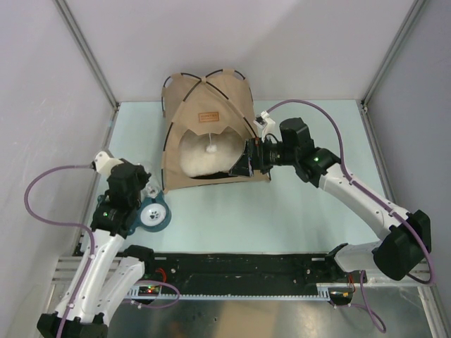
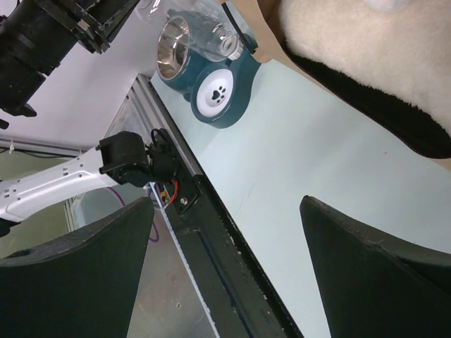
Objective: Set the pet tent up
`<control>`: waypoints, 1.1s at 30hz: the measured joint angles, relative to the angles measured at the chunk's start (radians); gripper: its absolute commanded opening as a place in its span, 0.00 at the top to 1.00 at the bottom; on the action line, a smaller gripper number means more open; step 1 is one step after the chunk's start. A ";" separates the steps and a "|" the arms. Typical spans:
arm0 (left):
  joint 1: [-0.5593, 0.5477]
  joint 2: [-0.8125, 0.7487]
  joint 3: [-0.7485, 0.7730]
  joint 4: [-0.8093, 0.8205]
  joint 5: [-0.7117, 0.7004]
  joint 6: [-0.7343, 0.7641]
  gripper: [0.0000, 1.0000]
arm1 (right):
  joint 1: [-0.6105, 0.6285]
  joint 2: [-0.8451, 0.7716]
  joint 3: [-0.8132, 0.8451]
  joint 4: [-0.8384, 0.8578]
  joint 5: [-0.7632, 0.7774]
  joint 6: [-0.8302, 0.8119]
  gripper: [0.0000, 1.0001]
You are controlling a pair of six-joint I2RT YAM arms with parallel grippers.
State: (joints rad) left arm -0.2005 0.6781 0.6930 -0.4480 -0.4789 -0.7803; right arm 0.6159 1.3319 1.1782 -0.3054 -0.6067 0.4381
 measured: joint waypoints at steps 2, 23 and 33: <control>0.000 -0.015 -0.009 -0.004 -0.007 -0.031 1.00 | 0.002 0.001 0.000 0.000 0.000 0.002 0.09; -0.001 -0.061 -0.035 -0.025 -0.045 -0.180 0.85 | 0.015 0.000 -0.002 0.002 0.010 0.003 0.09; -0.002 -0.018 0.084 -0.170 -0.050 -0.113 0.45 | 0.009 -0.002 -0.004 0.058 -0.006 0.039 0.09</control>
State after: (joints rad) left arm -0.2028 0.6605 0.7773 -0.6178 -0.5289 -0.8936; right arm 0.6250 1.3304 1.1740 -0.2474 -0.6132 0.4770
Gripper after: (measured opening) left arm 0.474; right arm 0.907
